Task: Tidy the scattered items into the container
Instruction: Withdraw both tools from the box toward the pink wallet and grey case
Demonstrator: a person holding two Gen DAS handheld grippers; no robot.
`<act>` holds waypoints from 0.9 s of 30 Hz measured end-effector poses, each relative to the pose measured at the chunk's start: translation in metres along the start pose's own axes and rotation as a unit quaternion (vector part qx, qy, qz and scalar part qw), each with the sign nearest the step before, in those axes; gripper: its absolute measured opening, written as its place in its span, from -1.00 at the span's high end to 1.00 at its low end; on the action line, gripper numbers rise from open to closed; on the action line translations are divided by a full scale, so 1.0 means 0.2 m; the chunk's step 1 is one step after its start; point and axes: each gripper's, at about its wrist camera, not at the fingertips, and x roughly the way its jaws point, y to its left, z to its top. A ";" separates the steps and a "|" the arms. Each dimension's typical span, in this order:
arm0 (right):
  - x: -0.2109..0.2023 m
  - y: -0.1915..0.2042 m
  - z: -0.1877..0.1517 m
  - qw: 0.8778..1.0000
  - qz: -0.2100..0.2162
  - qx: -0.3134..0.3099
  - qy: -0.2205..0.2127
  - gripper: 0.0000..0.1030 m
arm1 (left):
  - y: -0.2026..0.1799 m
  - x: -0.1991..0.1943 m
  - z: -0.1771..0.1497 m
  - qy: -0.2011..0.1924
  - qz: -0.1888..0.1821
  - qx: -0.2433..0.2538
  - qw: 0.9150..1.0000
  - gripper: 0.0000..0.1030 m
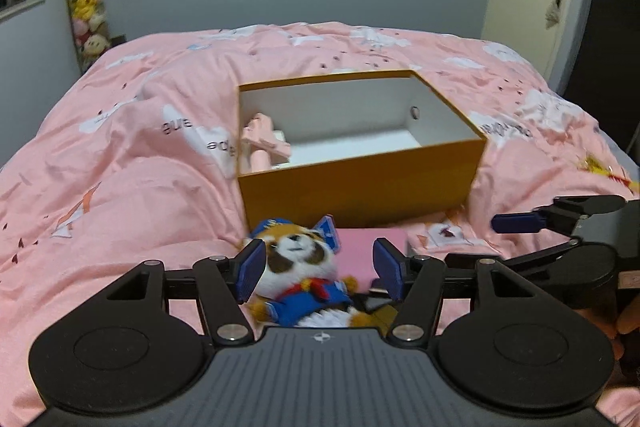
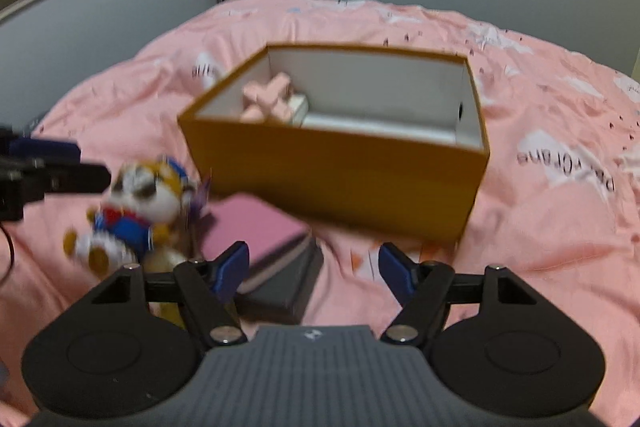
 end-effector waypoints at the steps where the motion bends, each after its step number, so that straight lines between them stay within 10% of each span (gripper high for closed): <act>1: 0.00 0.01 -0.02 1.000 -0.003 -0.006 0.002 -0.39 | -0.03 0.00 -0.01 -0.003 -0.005 0.011 1.000 -0.35; 10: 0.05 -0.08 -0.07 0.999 -0.011 0.029 0.029 0.11 | -0.23 0.17 -0.05 0.025 -0.032 0.055 0.998 -0.35; 20: 0.13 -0.16 -0.09 0.997 -0.019 0.050 0.049 0.20 | -0.34 0.42 -0.05 0.056 -0.013 0.109 0.992 -0.28; 27: 0.20 -0.20 -0.10 0.996 -0.011 0.061 0.062 0.19 | -0.32 0.54 -0.08 0.071 -0.007 0.108 0.992 0.36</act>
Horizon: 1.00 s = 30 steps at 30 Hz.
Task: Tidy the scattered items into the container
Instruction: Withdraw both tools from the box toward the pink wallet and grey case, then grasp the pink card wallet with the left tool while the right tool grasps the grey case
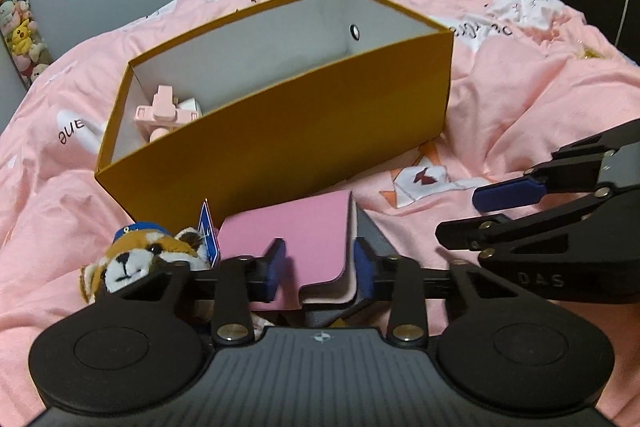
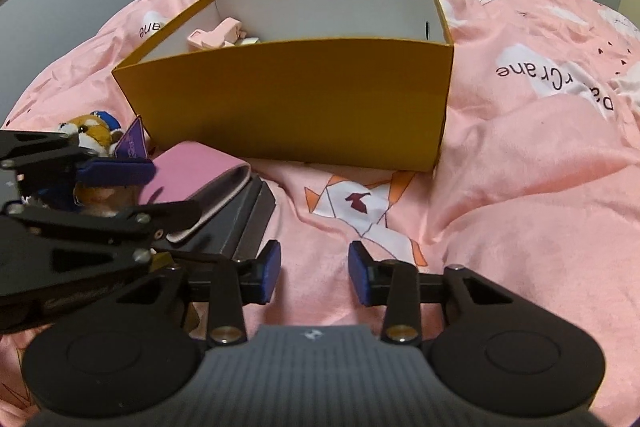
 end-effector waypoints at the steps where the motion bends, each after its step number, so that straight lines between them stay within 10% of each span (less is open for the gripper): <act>1: 0.01 0.00 0.00 1.000 0.002 -0.001 0.001 0.19 | 0.00 0.00 -0.01 -0.003 -0.002 0.000 1.000 0.39; 30: 0.20 0.05 0.09 0.986 0.139 0.073 0.056 0.07 | 0.33 -0.33 -0.18 -0.038 0.049 -0.123 0.990 0.95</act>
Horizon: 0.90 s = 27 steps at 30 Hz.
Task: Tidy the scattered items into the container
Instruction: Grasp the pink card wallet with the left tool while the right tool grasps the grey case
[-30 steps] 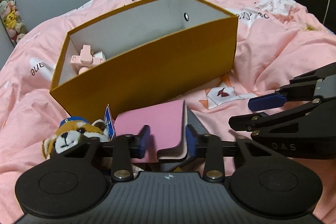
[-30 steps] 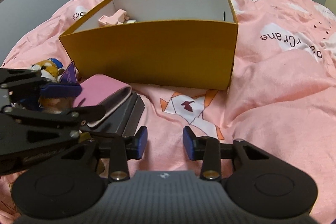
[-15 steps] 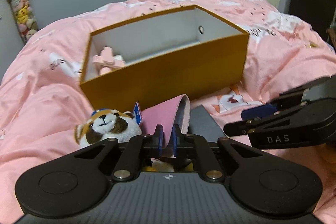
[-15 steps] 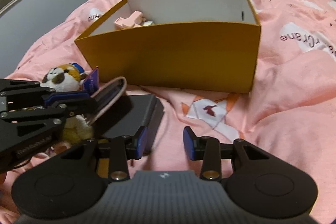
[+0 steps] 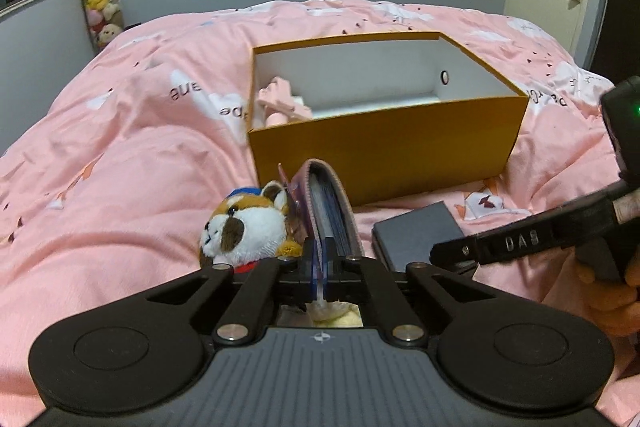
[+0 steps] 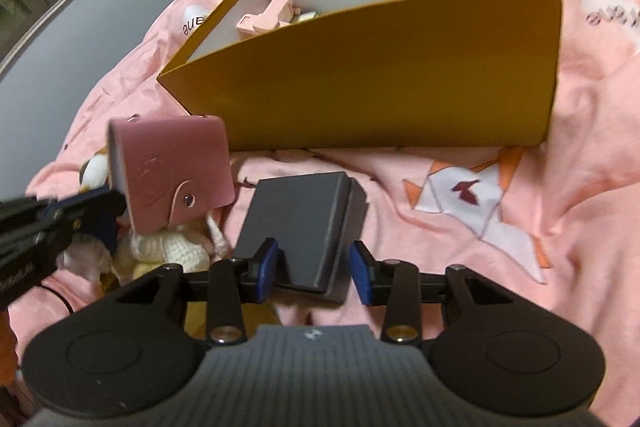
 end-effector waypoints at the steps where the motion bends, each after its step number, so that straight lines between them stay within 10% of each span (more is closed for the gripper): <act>1: 0.02 -0.01 0.00 1.000 0.004 0.007 0.004 0.01 | 0.01 0.00 -0.01 0.001 -0.001 -0.003 1.000 0.95; 6: 0.08 0.00 0.01 1.000 0.012 0.020 0.015 -0.05 | 0.00 0.00 -0.05 0.001 -0.004 -0.007 1.000 0.95; 16: -0.08 0.13 0.03 0.998 0.022 -0.030 -0.042 0.87 | -0.05 0.03 -0.13 0.031 -0.037 -0.008 0.999 1.00; 27: -0.04 0.21 0.02 0.997 -0.005 -0.060 -0.040 0.38 | -0.02 0.01 -0.16 0.020 -0.041 -0.014 0.999 0.95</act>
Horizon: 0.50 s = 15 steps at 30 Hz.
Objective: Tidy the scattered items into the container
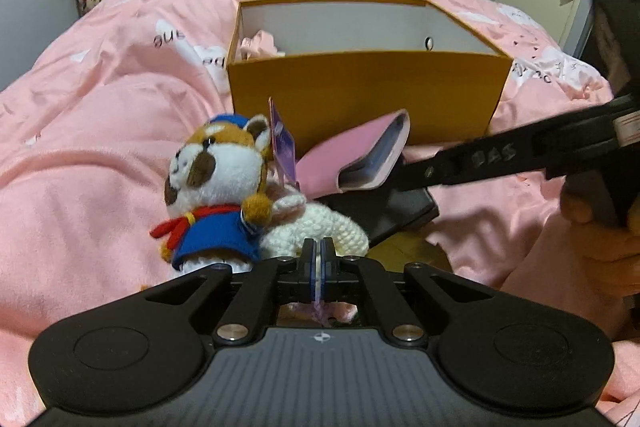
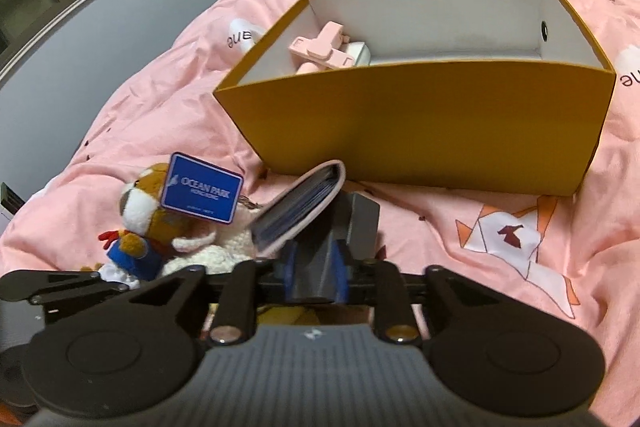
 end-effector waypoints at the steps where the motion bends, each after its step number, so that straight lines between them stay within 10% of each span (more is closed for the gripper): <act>1: 0.01 0.00 0.00 1.000 -0.008 -0.002 0.002 0.36 | -0.01 -0.01 0.00 -0.006 -0.002 0.005 1.000 0.92; 15: 0.01 -0.06 -0.02 0.999 -0.048 0.012 0.017 0.34 | -0.15 0.01 0.03 -0.047 0.010 0.097 0.994 -0.05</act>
